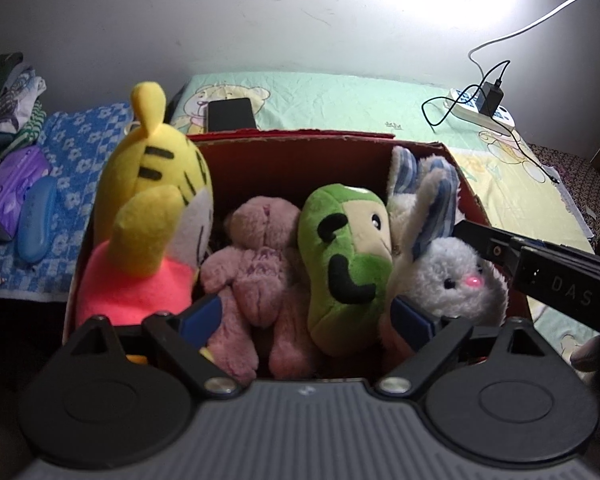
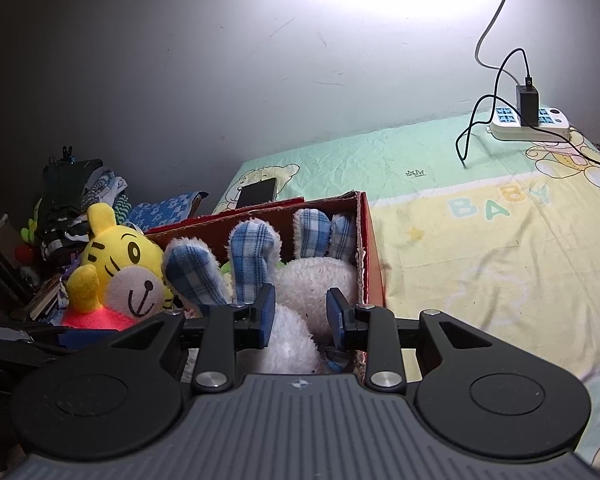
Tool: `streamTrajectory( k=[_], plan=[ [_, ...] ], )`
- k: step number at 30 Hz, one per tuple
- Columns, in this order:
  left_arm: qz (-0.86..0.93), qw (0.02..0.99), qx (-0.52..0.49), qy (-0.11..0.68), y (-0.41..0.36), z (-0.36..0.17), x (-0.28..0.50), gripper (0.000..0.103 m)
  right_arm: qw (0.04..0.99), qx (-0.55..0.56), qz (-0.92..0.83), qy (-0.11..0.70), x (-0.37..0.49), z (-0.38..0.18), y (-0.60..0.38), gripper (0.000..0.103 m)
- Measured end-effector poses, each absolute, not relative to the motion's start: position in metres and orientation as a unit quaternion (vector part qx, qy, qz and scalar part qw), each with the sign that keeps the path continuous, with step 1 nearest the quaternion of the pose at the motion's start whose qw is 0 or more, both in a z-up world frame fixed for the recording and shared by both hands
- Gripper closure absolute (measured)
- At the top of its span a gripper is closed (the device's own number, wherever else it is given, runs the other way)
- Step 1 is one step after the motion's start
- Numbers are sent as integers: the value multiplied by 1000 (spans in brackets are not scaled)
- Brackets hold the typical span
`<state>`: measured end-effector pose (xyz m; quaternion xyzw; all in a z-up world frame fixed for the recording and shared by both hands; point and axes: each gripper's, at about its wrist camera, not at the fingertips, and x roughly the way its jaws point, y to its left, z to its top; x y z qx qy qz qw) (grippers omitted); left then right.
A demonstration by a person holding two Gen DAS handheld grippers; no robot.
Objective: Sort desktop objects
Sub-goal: 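Lower the white bunny into the box beside the other bunny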
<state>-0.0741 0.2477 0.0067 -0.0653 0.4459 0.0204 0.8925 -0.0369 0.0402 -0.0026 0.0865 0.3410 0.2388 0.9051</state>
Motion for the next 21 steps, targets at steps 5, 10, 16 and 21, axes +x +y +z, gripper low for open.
streamTrajectory(
  k=[5,10,16,21],
  plan=[
    [43,892,-38,448,238,0,-75,10,911,67,234,333,-44,-4,48,71],
    [52,888,-36,455,236,-4,-72,7,913,72,228,330,-46,-6,46,71],
    [65,882,-38,465,234,-6,-69,5,915,77,224,326,-50,-9,45,70],
    [82,884,-38,458,230,-8,-69,3,914,74,228,327,-49,-9,42,70]
  ],
)
